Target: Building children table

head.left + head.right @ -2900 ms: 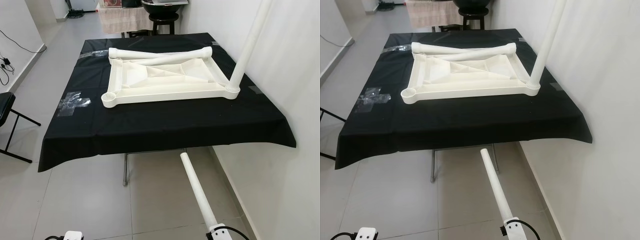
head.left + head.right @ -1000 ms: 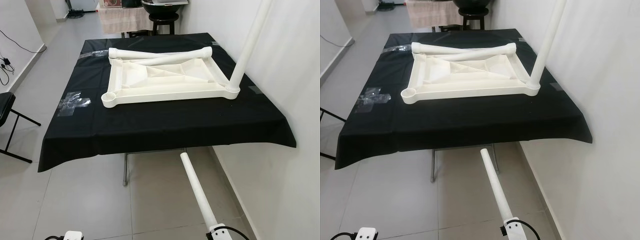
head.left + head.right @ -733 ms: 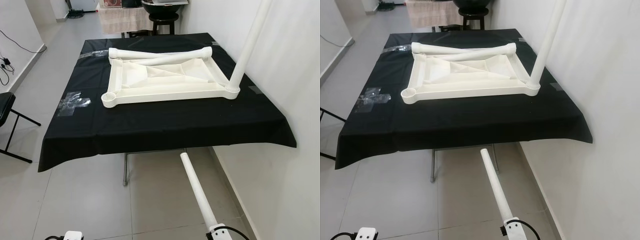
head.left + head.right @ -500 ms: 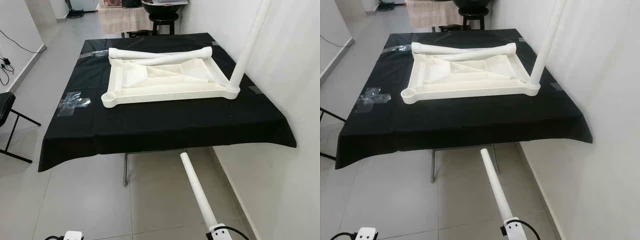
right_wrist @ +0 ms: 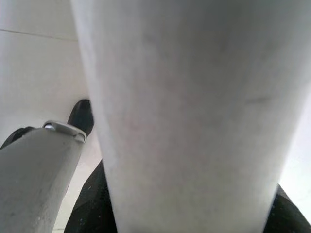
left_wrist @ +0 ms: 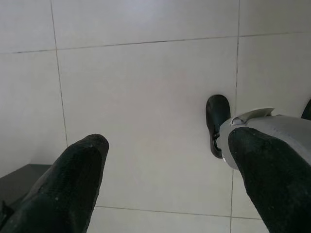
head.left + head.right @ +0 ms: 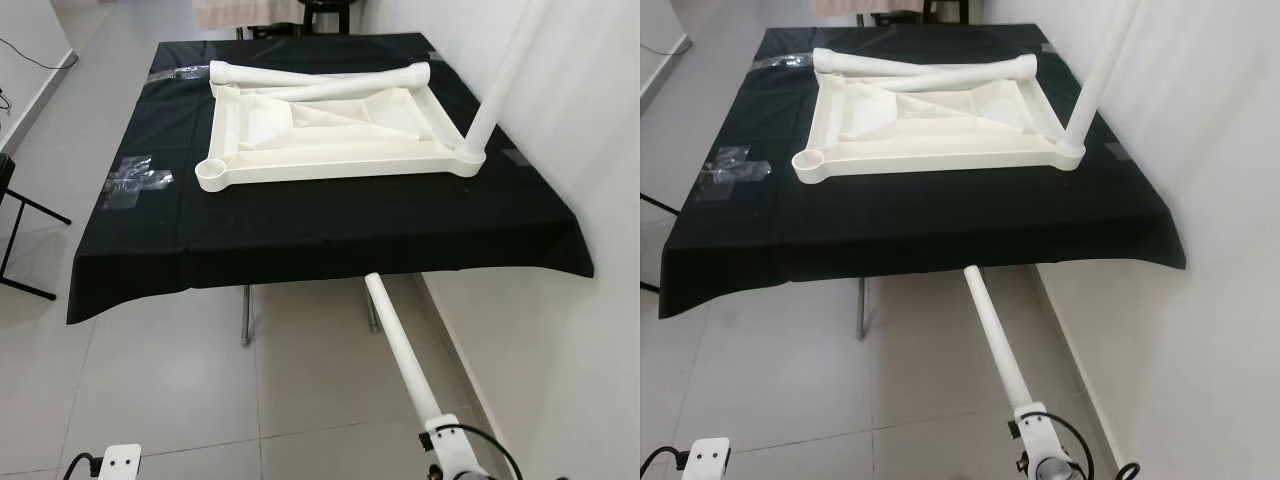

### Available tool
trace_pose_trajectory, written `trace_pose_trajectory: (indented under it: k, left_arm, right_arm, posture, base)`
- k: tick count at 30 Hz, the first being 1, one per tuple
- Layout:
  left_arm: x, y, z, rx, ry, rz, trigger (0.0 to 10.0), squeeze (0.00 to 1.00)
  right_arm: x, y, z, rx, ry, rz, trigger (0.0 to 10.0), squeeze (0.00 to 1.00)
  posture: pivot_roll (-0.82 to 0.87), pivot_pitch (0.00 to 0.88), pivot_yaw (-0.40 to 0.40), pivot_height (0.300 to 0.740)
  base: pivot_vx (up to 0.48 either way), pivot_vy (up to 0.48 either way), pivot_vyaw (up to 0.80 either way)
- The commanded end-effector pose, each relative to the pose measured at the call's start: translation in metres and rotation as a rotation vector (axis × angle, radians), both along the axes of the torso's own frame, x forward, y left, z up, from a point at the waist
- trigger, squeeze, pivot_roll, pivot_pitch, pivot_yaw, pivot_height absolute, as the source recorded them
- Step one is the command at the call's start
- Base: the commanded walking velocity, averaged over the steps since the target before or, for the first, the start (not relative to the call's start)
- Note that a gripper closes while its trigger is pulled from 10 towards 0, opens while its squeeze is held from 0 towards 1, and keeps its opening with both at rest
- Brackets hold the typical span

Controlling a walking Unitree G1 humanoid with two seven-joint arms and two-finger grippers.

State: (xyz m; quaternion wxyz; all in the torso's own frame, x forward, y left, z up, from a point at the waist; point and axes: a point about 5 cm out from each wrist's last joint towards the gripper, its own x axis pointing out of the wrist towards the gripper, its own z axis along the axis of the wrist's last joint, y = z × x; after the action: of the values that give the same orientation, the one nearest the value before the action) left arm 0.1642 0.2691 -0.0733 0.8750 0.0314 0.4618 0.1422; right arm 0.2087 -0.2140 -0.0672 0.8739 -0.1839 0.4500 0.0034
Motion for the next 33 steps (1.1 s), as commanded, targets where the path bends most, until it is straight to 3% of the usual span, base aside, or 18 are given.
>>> trace_pose_trajectory:
  k: [1,3,5,7,9,11,12,13,15,18,21,24,25,28,29,30,32,33]
  left_arm:
    - [-0.01,0.002,-0.004,-0.005,0.025,0.03,10.0,0.0]
    - [0.002,0.009,0.005,0.03,-0.057,0.031,10.0,0.0]
    - [0.002,0.009,0.005,0.03,-0.057,0.031,10.0,0.0]
    - [0.015,0.013,0.015,0.047,-0.145,0.011,10.0,0.0]
    - [0.015,0.013,0.015,0.047,-0.145,0.011,10.0,0.0]
    - [0.019,0.014,0.019,0.056,-0.178,-0.034,10.0,0.0]
    - [0.018,0.014,0.019,0.062,-0.185,-0.06,10.0,0.0]
    - [0.018,0.014,0.019,0.062,-0.185,-0.06,10.0,0.0]
    - [0.021,0.015,0.024,0.069,-0.233,-0.122,10.0,0.0]
    - [0.023,0.014,0.026,0.065,-0.255,-0.136,10.0,0.0]
    - [0.051,0.005,0.054,0.02,-0.49,-0.297,10.0,0.0]
    - [0.054,0.003,0.058,0.011,-0.524,-0.32,10.0,0.0]
    - [0.07,-0.008,0.079,-0.008,-0.638,-0.429,10.0,0.0]
    - [0.073,-0.012,0.085,-0.013,-0.67,-0.461,10.0,0.0]
    - [0.08,-0.021,0.099,-0.05,-0.737,-0.513,10.0,0.0]
    - [0.089,-0.043,0.126,-0.12,-0.847,-0.622,10.0,0.0]
    - [0.089,-0.043,0.126,-0.12,-0.847,-0.622,10.0,0.0]
    - [0.095,-0.058,0.144,-0.148,-0.908,-0.681,10.0,0.0]
  right_arm:
    - [-0.001,-0.003,0.001,-0.014,-0.011,0.016,10.0,0.0]
    - [0.029,-0.003,0.023,0.025,-0.177,0.101,10.0,0.0]
    - [0.029,-0.003,0.023,0.025,-0.177,0.101,10.0,0.0]
    - [0.053,0.004,0.047,0.164,-0.348,0.209,10.0,0.0]
    - [0.053,0.004,0.047,0.164,-0.348,0.209,10.0,0.0]
    - [0.056,0.014,0.061,0.293,-0.438,0.416,10.0,0.0]
    - [0.053,0.017,0.065,0.3,-0.448,0.544,10.0,0.0]
    - [0.053,0.017,0.065,0.3,-0.448,0.544,10.0,0.0]
    - [0.054,0.026,0.075,0.286,-0.502,0.693,10.0,0.0]
    - [0.058,0.028,0.079,0.274,-0.53,0.703,10.0,0.0]
    - [0.082,0.039,0.116,0.371,-0.699,0.681,10.0,0.0]
    - [0.084,0.039,0.118,0.387,-0.712,0.687,10.0,0.0]
    - [0.093,0.048,0.134,0.492,-0.749,0.651,10.0,0.0]
    - [0.094,0.051,0.139,0.528,-0.761,0.648,10.0,0.0]
    - [0.098,0.057,0.148,0.577,-0.792,0.628,10.0,0.0]
    - [0.105,0.069,0.167,0.658,-0.88,0.572,10.0,0.0]
    - [0.105,0.069,0.167,0.658,-0.88,0.572,10.0,0.0]
    - [0.109,0.077,0.179,0.713,-0.926,0.546,10.0,0.0]
  posture:
    - [0.05,0.186,-0.058,0.74]
    - [0.05,0.173,-0.061,0.74]
    - [0.05,0.173,-0.061,0.74]
    - [0.05,0.157,-0.061,0.74]
    - [0.05,0.157,-0.061,0.74]
    - [0.04,0.152,-0.057,0.74]
    - [0.04,0.147,-0.053,0.74]
    - [0.04,0.147,-0.053,0.74]
    - [0.04,0.144,-0.051,0.74]
    - [0.04,0.144,-0.051,0.74]
    - [0.04,0.141,-0.051,0.74]
    - [0.04,0.139,-0.049,0.74]
    - [0.03,0.137,-0.047,0.74]
    - [0.03,0.137,-0.047,0.74]
    - [0.03,0.132,-0.044,0.74]
    - [0.03,0.13,-0.041,0.74]
    - [0.03,0.13,-0.041,0.74]
    - [0.03,0.127,-0.04,0.74]
  base:
    - [0.0,0.0,0.0]
    - [0.0,0.0,0.0]
    - [0.0,0.0,0.0]
    - [0.0,0.0,0.0]
    - [0.0,0.0,0.0]
    - [0.0,0.0,0.0]
    - [0.0,0.0,0.0]
    - [0.0,0.0,0.0]
    - [0.0,0.0,0.0]
    - [0.0,0.0,0.0]
    - [0.0,0.0,0.0]
    - [0.0,0.0,0.0]
    - [0.0,0.0,0.0]
    - [0.0,0.0,0.0]
    - [0.0,0.0,0.0]
    - [0.0,0.0,0.0]
    - [0.0,0.0,0.0]
    - [0.0,0.0,0.0]
